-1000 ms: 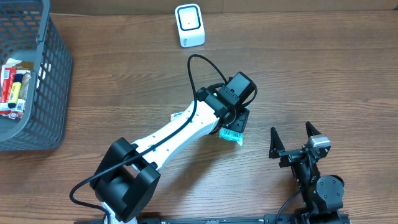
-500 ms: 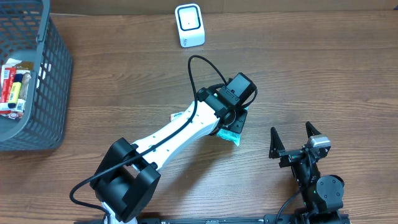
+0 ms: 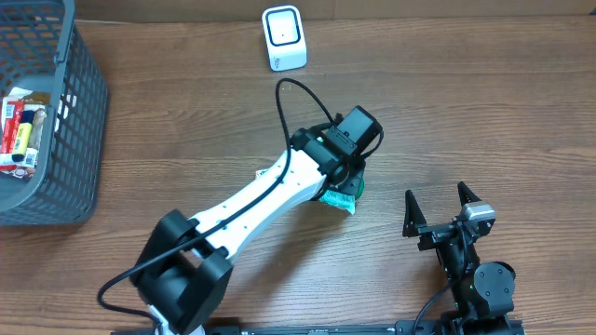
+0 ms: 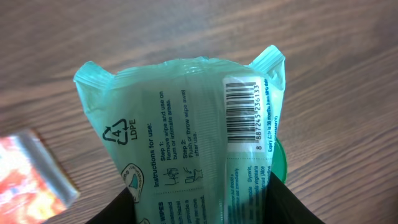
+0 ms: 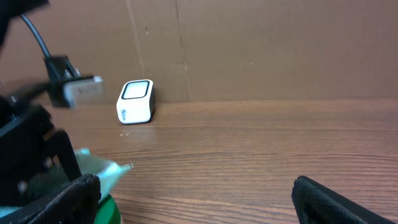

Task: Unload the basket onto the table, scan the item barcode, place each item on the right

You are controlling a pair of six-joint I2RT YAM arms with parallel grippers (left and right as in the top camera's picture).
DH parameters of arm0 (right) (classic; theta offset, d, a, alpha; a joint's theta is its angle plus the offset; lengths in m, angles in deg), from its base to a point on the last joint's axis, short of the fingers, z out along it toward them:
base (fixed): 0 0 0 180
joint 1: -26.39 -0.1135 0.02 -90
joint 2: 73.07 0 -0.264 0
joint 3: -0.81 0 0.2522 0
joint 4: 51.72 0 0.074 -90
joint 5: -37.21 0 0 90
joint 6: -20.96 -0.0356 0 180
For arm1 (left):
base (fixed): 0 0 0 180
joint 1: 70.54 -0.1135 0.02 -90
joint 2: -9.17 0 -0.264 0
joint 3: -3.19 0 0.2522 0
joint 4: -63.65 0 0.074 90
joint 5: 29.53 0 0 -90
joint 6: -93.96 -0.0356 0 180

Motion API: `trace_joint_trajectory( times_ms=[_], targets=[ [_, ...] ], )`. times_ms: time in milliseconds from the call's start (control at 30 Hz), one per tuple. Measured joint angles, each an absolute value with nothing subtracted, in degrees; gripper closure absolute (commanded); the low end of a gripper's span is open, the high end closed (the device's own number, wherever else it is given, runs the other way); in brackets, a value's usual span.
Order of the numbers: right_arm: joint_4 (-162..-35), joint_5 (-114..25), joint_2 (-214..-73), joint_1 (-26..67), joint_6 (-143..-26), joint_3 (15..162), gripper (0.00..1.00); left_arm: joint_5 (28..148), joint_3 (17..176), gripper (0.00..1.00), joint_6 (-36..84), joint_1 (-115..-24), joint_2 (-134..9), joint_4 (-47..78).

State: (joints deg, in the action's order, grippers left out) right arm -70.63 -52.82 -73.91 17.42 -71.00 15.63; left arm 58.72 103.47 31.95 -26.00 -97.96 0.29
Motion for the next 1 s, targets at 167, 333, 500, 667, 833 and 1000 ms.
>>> trace_joint_trajectory(
  times_ms=[167, 333, 500, 667, 833, 1000],
  targets=[
    [-70.7, -52.8, -73.9, 17.4, -71.0, 15.6, 0.0, 56.3, 104.0, 0.64, 33.0, -28.3, -94.5, -2.5],
    [-70.6, -52.8, -73.9, 17.4, -71.0, 15.6, 0.0, 54.6, 104.1, 0.63, 34.4, -31.4, -93.3, -5.7],
    [-70.6, -52.8, -73.9, 17.4, -71.0, 15.6, 0.0, 53.7, 103.7, 0.63, 36.3, -32.8, -93.3, -6.2],
    [-70.6, -52.8, -73.9, 17.4, -71.0, 15.6, 0.0, 53.6, 99.8, 0.63, 38.0, -32.8, -93.3, -3.8],
    [-70.7, -52.8, -73.9, 17.4, -71.0, 15.6, 0.0, 53.5, 92.6, 0.63, 38.9, -32.8, -93.3, 3.0],
    [-70.6, -52.8, -73.9, 17.4, -71.0, 15.6, 0.0, 53.6, 87.4, 0.62, 39.6, -32.8, -93.4, 7.7]
  ],
)
